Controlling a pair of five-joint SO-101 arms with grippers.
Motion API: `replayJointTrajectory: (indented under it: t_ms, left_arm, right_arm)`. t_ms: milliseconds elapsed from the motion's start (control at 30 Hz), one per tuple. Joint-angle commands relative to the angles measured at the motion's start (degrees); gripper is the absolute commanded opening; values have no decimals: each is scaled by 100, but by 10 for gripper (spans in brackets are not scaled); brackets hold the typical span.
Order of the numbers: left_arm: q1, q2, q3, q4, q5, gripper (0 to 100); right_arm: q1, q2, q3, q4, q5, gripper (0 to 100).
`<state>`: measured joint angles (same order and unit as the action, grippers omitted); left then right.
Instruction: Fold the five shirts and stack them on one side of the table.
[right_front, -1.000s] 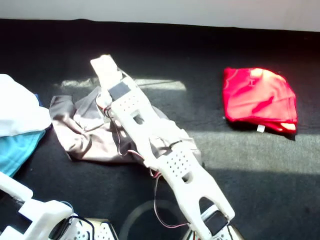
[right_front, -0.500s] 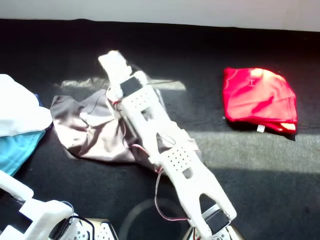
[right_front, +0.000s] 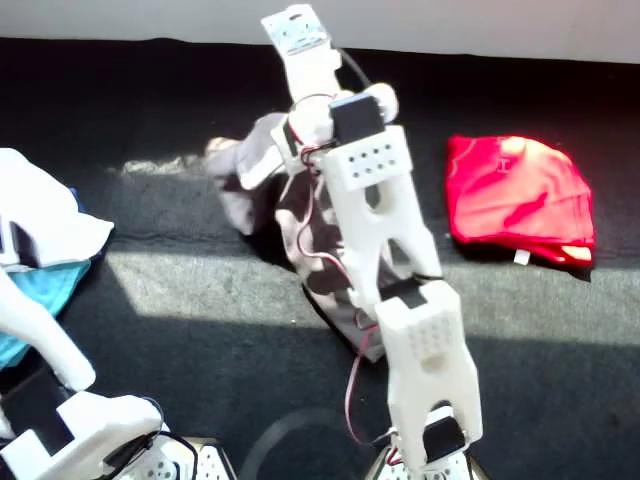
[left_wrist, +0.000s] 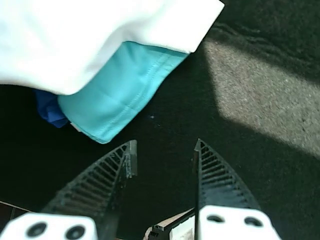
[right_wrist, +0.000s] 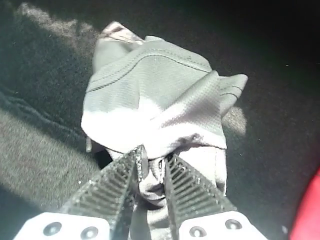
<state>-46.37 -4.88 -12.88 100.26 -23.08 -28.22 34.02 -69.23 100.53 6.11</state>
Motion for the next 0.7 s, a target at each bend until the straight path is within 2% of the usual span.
replayJointTrajectory:
  t_ms: [0,167,400,567,667]
  left_arm:
    - [576,-145,286,9,-18,192]
    - [963,-145,462,-387,316,192]
    - [1851,-145,497,-466,440,192]
    - [2492,-136,778,-519,440,192]
    - [2897,-136,1112,-738,440,192]
  right_arm:
    - [31,-2097,2255,57,387,6]
    - [-57,-3908,5464,-92,941,6]
    - [-57,-6642,9393,-1042,1670,6]
    - [-22,-8453,11116,-1130,2040,8]
    - [180,-9244,11670,-1103,2013,103]
